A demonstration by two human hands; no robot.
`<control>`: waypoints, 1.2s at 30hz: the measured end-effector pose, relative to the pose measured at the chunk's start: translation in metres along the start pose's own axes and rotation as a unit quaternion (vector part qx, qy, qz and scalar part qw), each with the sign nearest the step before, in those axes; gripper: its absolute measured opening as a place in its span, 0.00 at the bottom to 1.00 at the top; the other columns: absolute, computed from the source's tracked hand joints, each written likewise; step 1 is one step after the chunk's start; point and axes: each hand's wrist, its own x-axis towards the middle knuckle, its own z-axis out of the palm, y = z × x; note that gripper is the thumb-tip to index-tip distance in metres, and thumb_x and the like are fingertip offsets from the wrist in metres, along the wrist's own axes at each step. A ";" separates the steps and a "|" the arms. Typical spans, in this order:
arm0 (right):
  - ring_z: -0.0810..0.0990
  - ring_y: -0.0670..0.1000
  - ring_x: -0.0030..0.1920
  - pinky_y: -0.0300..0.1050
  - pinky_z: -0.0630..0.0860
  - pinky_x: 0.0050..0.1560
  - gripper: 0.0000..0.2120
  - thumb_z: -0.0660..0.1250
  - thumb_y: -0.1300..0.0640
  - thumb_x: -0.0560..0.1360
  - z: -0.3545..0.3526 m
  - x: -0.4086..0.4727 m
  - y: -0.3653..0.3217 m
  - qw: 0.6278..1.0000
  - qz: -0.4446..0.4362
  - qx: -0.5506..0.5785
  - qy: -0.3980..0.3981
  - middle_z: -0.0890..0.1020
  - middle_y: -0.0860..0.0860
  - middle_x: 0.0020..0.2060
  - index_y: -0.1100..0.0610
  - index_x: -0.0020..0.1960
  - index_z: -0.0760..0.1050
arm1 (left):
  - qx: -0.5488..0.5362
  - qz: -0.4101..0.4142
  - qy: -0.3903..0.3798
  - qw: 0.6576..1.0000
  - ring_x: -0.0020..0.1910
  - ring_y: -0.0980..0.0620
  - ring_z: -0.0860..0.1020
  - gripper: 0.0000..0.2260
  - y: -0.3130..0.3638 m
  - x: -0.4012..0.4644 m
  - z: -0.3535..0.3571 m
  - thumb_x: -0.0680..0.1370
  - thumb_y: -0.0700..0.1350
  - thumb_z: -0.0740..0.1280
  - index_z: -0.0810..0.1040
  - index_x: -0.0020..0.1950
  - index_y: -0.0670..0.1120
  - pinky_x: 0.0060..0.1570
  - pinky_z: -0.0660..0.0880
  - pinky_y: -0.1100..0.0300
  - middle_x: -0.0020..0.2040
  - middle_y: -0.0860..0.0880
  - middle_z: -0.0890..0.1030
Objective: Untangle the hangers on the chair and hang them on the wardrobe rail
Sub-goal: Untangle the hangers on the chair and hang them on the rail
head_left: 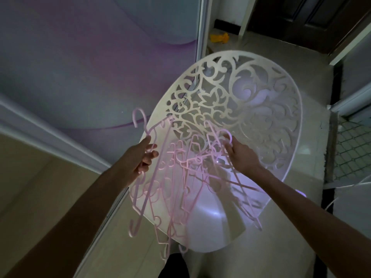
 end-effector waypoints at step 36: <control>0.67 0.41 0.13 0.30 0.60 0.15 0.18 0.56 0.56 0.81 -0.061 -0.028 -0.006 0.958 0.178 0.219 -0.056 0.73 0.51 0.19 0.61 0.37 0.75 | 0.082 0.047 0.115 0.989 0.25 0.57 0.66 0.05 -0.035 -0.056 0.006 0.80 0.46 0.62 0.74 0.52 0.47 0.17 0.58 0.72 0.33 0.51 0.74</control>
